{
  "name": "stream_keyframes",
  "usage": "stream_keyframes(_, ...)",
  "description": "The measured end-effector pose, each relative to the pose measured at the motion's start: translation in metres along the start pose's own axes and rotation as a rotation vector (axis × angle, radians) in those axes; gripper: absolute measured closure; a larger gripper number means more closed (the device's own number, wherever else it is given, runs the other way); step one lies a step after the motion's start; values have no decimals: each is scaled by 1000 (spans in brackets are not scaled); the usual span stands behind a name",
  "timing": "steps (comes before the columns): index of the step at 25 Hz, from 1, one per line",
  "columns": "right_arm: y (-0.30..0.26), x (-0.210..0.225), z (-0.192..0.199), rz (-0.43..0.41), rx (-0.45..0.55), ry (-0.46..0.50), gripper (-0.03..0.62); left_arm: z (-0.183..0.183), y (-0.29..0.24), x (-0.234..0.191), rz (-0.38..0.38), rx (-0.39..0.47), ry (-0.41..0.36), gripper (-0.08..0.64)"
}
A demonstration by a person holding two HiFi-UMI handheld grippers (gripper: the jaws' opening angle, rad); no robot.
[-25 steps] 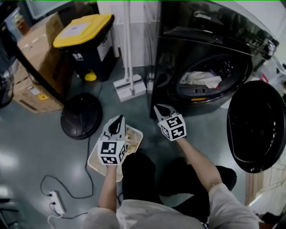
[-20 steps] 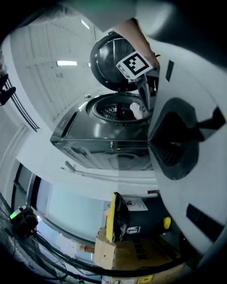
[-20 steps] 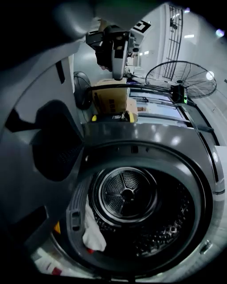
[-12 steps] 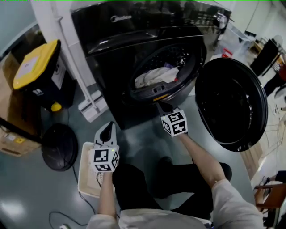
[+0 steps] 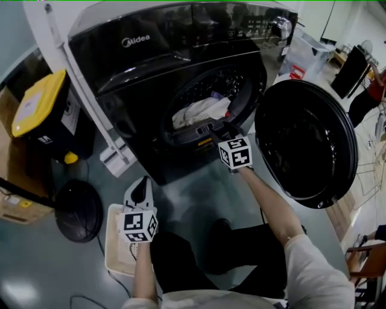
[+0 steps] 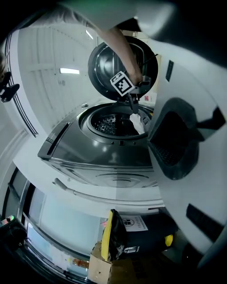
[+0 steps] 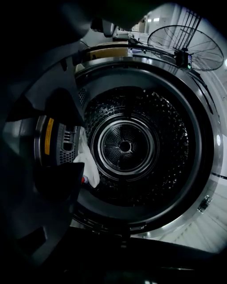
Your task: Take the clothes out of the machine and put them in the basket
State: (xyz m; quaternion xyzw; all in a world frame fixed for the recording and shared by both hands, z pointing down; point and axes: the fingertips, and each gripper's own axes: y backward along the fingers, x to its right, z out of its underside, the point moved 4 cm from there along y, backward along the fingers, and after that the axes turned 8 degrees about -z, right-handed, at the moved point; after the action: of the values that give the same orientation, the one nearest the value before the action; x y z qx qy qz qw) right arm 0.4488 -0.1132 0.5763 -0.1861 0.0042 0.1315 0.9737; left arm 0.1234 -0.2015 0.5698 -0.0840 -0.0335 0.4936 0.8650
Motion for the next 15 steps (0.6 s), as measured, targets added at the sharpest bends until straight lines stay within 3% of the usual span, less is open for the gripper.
stream_keyframes(2, -10, 14, -1, 30, -11, -3, 273, -1, -2, -2, -9, -1, -1, 541)
stream_keyframes(4, -21, 26, -1, 52, -29, -1, 252, -1, -2, -4, -16, -3, -4, 541)
stream_keyframes(15, -78, 81, -4, 129, -72, -4, 244, 8, -12, -15, -55, -45, -37, 541)
